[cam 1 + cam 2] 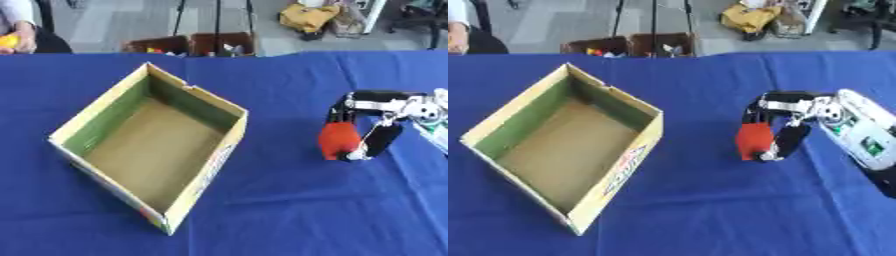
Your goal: Pick up objects on the table and place them in the box.
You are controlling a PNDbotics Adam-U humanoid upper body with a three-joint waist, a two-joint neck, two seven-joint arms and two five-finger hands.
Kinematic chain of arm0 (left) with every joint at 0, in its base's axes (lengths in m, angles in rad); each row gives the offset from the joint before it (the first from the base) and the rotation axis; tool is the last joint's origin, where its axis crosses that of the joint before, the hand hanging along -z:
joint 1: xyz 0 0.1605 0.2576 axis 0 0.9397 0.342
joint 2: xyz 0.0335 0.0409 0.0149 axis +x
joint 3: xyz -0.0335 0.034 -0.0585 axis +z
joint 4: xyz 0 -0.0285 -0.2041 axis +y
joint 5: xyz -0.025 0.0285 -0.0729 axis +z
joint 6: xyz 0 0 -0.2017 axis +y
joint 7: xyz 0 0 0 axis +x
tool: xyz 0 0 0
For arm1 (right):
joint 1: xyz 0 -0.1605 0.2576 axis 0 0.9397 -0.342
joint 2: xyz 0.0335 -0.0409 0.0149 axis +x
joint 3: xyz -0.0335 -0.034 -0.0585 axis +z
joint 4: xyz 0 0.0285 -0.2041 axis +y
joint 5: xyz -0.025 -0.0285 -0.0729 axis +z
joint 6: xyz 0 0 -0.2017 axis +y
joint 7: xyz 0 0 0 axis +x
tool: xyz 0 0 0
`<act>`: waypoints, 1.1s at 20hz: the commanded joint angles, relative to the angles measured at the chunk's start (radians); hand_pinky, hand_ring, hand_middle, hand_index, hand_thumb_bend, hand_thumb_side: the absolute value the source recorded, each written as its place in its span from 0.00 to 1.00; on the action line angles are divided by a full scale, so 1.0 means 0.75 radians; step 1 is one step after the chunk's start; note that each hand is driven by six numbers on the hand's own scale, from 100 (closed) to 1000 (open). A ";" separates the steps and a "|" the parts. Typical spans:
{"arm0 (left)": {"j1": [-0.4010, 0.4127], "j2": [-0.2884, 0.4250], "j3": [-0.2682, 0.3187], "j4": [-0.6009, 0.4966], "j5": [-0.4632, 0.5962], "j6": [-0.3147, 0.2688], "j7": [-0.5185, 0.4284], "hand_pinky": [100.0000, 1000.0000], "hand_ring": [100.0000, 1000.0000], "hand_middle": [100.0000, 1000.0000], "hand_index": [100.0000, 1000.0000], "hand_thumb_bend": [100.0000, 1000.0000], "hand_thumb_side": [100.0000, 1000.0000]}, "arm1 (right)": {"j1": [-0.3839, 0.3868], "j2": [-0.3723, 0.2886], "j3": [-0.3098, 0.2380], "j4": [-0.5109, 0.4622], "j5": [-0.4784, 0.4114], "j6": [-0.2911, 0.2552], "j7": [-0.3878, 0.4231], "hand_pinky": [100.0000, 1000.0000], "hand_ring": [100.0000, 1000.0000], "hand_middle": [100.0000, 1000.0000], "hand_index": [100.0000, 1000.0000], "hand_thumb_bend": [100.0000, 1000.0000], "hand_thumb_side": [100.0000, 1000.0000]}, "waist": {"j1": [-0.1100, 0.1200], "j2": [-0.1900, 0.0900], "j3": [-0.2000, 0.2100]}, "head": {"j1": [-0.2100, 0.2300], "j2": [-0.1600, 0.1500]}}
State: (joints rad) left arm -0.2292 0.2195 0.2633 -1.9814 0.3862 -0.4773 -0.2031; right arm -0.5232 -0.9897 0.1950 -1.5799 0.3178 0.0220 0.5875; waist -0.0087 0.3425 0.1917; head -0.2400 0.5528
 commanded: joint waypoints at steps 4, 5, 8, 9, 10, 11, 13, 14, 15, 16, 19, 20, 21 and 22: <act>-0.007 0.027 0.006 -0.025 0.006 0.004 0.000 0.51 0.70 0.81 0.91 0.00 1.00 | -0.054 -0.071 -0.121 -0.159 -0.133 0.046 -0.065 0.65 0.51 0.32 0.37 0.12 0.06 | -0.024 -0.016 -0.005 | -0.006 -0.016; -0.006 0.028 0.005 -0.025 0.006 0.004 0.000 0.51 0.70 0.81 0.91 0.00 1.00 | -0.067 -0.077 -0.135 -0.175 -0.149 0.053 -0.075 0.65 0.51 0.31 0.37 0.12 0.07 | -0.025 -0.017 -0.005 | -0.007 -0.016; -0.005 0.033 0.003 -0.025 0.008 0.006 -0.001 0.51 0.70 0.81 0.91 0.00 1.00 | -0.106 -0.088 -0.157 -0.212 -0.180 0.064 -0.094 0.64 0.51 0.31 0.36 0.13 0.09 | -0.030 -0.022 -0.002 | -0.013 -0.018; -0.005 0.035 0.002 -0.025 0.009 0.006 -0.001 0.51 0.70 0.81 0.91 0.00 1.00 | -0.122 -0.091 -0.158 -0.224 -0.187 0.065 -0.098 0.64 0.51 0.31 0.36 0.13 0.09 | -0.032 -0.025 0.000 | -0.015 -0.018; -0.004 0.037 0.001 -0.025 0.010 0.006 -0.002 0.51 0.70 0.81 0.91 0.00 1.00 | -0.138 -0.093 -0.156 -0.234 -0.192 0.067 -0.101 0.64 0.51 0.31 0.36 0.13 0.10 | -0.033 -0.027 0.003 | -0.018 -0.018; -0.003 0.039 0.000 -0.025 0.012 0.006 -0.003 0.51 0.70 0.81 0.91 0.00 1.00 | -0.159 -0.091 -0.153 -0.245 -0.196 0.067 -0.104 0.64 0.51 0.31 0.36 0.13 0.10 | -0.035 -0.030 0.006 | -0.022 -0.018; -0.001 0.043 -0.002 -0.025 0.015 0.006 -0.004 0.51 0.70 0.81 0.91 0.00 1.00 | -0.210 -0.076 -0.143 -0.261 -0.196 0.070 -0.109 0.64 0.51 0.31 0.36 0.13 0.12 | -0.039 -0.035 0.015 | -0.032 -0.019; 0.000 0.044 -0.004 -0.025 0.016 0.005 -0.005 0.51 0.70 0.81 0.91 0.00 1.00 | -0.237 -0.065 -0.137 -0.266 -0.195 0.072 -0.110 0.64 0.51 0.30 0.36 0.13 0.12 | -0.041 -0.037 0.020 | -0.037 -0.019; 0.000 0.046 -0.005 -0.025 0.018 0.005 -0.006 0.51 0.70 0.81 0.91 0.00 1.00 | -0.269 -0.049 -0.129 -0.269 -0.195 0.074 -0.108 0.65 0.50 0.30 0.36 0.14 0.13 | -0.043 -0.039 0.025 | -0.042 -0.021; 0.000 0.047 -0.006 -0.025 0.019 0.005 -0.007 0.51 0.70 0.81 0.91 0.00 1.00 | -0.301 -0.032 -0.122 -0.268 -0.195 0.077 -0.106 0.64 0.50 0.30 0.36 0.14 0.13 | -0.045 -0.040 0.030 | -0.046 -0.021; -0.001 0.050 -0.009 -0.025 0.024 0.005 -0.011 0.51 0.70 0.81 0.91 0.00 1.00 | -0.400 0.029 -0.100 -0.255 -0.178 0.088 -0.108 0.64 0.50 0.30 0.36 0.14 0.13 | -0.052 -0.044 0.048 | -0.057 -0.021; -0.002 0.051 -0.011 -0.025 0.026 0.006 -0.011 0.51 0.70 0.81 0.91 0.00 1.00 | -0.430 0.052 -0.092 -0.248 -0.174 0.091 -0.106 0.64 0.50 0.30 0.36 0.14 0.13 | -0.054 -0.045 0.055 | -0.060 -0.023; -0.004 0.052 -0.012 -0.025 0.029 0.007 -0.012 0.51 0.70 0.81 0.91 0.00 1.00 | -0.456 0.073 -0.084 -0.241 -0.170 0.094 -0.104 0.64 0.50 0.30 0.36 0.14 0.13 | -0.057 -0.046 0.064 | -0.062 -0.024; -0.006 0.054 -0.013 -0.025 0.031 0.008 -0.013 0.51 0.70 0.81 0.91 0.00 1.00 | -0.482 0.096 -0.077 -0.231 -0.165 0.098 -0.103 0.64 0.50 0.30 0.36 0.14 0.13 | -0.061 -0.047 0.074 | -0.066 -0.026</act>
State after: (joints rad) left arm -0.2277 0.2303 0.2559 -1.9814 0.4050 -0.4722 -0.2091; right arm -0.8634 -0.9151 0.1420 -1.7538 0.1882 0.0904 0.5113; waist -0.0421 0.3413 0.2498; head -0.2845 0.5447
